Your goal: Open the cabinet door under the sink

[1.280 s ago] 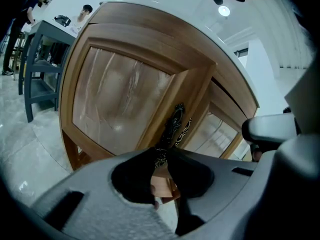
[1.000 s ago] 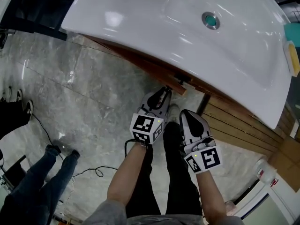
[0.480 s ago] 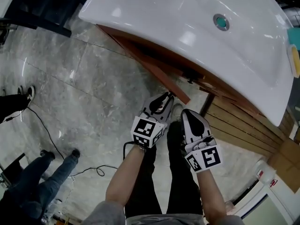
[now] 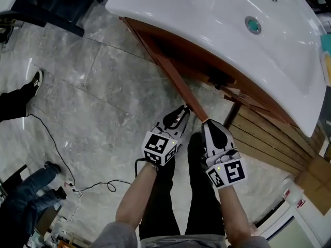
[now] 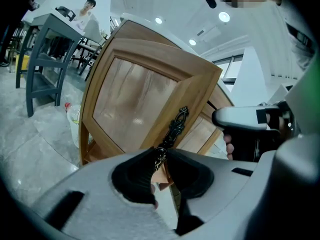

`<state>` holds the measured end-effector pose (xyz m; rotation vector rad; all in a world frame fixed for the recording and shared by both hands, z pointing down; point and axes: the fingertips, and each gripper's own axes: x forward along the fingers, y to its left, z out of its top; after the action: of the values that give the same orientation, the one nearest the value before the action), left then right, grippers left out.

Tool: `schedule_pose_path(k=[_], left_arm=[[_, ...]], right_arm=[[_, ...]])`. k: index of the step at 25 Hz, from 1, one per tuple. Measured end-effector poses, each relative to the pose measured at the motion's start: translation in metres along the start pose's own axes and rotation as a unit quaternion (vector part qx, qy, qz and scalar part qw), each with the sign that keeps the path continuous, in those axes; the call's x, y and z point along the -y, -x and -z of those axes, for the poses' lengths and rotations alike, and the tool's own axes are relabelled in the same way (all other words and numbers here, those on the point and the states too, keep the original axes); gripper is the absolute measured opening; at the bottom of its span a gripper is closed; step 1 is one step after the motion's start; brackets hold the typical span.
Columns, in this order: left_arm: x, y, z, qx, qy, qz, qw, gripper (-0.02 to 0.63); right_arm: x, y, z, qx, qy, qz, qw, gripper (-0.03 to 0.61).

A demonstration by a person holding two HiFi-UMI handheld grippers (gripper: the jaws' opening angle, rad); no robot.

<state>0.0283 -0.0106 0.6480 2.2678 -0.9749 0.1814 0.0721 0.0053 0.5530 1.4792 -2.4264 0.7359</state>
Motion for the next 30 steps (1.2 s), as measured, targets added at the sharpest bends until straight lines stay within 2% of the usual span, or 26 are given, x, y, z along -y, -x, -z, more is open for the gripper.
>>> schedule_pose_path(k=[5,9,15,21,25,30], left_arm=[[-0.007,0.019,0.005,0.003,0.009,-0.018,0.9998,0.071],[-0.009,0.024,0.007,0.002,0.000,-0.024,0.9997,0.069],[-0.010,0.025,0.006,0.011,-0.003,-0.057,0.9983,0.066],[-0.010,0.024,0.007,0.003,-0.019,-0.041,0.9990,0.064],[-0.013,0.026,0.006,0.005,-0.014,-0.039,0.9991,0.064],[-0.009,0.025,0.007,-0.012,-0.022,-0.021,0.9995,0.066]], right_arm=[[-0.012,-0.004,0.003,-0.003,0.001,-0.010,1.000,0.009],[-0.021,-0.008,0.004,-0.005,0.003,-0.020,1.000,0.009],[-0.023,-0.009,0.001,-0.007,0.010,-0.031,0.999,0.009],[-0.014,-0.006,0.002,-0.010,0.012,-0.021,1.000,0.009],[-0.015,0.004,-0.002,-0.001,0.011,0.004,1.000,0.009],[-0.024,0.023,0.002,0.008,-0.015,0.034,0.999,0.009]])
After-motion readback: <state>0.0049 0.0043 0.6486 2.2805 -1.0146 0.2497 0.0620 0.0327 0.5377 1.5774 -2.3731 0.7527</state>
